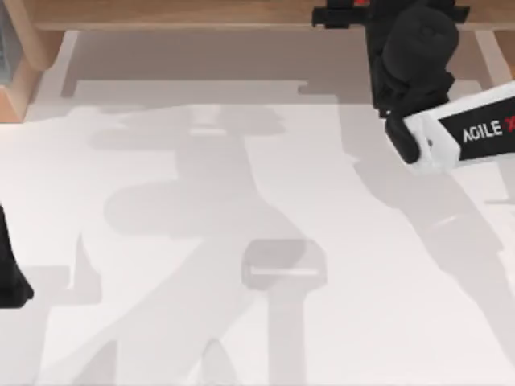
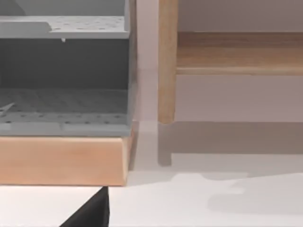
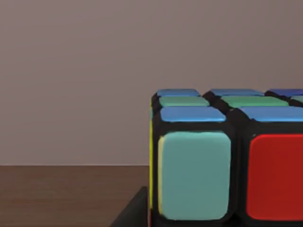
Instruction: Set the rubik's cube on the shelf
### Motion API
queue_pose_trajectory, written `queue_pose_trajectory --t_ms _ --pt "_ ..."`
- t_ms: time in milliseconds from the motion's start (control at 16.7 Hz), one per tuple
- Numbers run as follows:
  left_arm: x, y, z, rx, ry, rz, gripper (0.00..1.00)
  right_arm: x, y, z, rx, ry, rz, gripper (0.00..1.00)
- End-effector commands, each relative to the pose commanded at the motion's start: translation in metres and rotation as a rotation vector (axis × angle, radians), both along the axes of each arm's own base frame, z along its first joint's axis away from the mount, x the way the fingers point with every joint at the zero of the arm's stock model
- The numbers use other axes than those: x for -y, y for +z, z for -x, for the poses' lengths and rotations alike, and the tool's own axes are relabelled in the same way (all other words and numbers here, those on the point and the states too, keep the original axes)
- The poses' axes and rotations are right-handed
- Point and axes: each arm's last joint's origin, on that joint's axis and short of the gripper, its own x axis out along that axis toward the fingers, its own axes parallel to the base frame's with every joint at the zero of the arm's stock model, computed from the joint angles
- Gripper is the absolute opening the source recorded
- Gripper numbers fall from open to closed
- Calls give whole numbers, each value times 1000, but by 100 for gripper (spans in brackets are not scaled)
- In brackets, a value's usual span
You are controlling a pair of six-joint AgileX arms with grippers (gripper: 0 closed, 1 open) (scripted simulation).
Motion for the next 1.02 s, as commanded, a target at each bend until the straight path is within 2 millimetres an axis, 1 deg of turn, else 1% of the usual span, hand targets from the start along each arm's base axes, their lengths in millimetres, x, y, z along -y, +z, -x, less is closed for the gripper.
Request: queue_pose_trajectory --t_ms 240,300,840,1020 --pt "0 0 0 0 0 0 100 0 0 0 0 0 0 98" --pt "0 0 0 0 0 0 100 0 0 0 0 0 0 100" --pt "0 0 0 0 0 0 100 -1 0 1 0 3 0 100" --pt "0 0 0 0 0 0 100 7 -1 5 5 41 42 100"
